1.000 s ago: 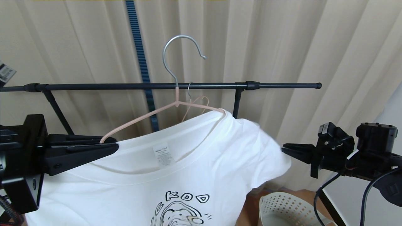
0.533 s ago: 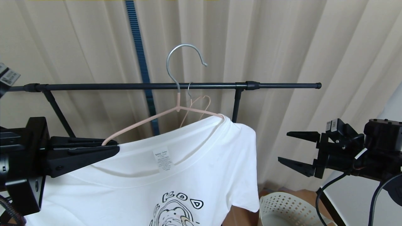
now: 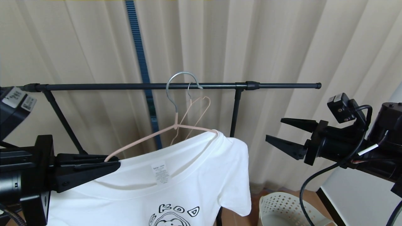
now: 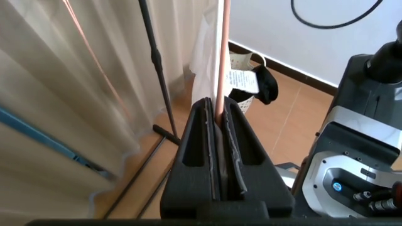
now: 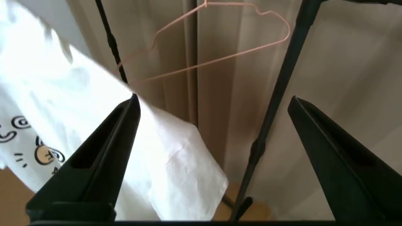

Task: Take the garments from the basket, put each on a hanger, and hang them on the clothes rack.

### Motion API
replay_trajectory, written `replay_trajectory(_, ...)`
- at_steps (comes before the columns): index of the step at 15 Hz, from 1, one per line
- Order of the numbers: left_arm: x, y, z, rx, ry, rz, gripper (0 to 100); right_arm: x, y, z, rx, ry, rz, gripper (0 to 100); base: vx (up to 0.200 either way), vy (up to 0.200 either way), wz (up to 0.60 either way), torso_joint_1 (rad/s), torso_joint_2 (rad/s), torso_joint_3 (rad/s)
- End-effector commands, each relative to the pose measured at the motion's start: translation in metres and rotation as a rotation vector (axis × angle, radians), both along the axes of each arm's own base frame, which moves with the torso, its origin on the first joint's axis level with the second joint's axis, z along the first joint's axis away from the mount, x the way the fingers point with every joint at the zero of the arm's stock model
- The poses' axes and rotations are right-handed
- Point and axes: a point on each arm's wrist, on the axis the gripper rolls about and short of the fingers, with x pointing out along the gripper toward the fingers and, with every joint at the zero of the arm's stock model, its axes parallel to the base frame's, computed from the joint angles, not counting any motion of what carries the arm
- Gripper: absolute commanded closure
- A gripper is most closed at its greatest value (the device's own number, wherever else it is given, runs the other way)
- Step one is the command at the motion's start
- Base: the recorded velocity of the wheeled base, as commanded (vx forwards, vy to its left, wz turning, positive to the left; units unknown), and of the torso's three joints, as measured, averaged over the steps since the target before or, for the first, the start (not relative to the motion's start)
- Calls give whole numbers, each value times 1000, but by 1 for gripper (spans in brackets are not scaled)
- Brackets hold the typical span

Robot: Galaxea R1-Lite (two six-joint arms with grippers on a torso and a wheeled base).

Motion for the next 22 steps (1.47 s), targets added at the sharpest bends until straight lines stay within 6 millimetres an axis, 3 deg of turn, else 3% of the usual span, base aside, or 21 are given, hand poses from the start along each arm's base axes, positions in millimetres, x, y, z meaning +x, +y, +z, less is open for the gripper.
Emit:
replay_trajectory(1,0,1,-8,10,29,9,100,-12,13,20,29,-38,23,0,0,0,0,0,0,0)
replay_trajectory(12,24,-3,-62,136,264,112,100,-15,20,24,5,3,-6,0,0,0,0,0,0,0)
replay_trajectory(16,35,-6,-69,138,291,164,100,-11,21,19,-4,16,-13,0,0,0,0,0,0,0)
replay_trajectory(22,54,-7,-96,243,327,298,100,-9,22,17,-7,23,-16,0,0,0,0,0,0,0)
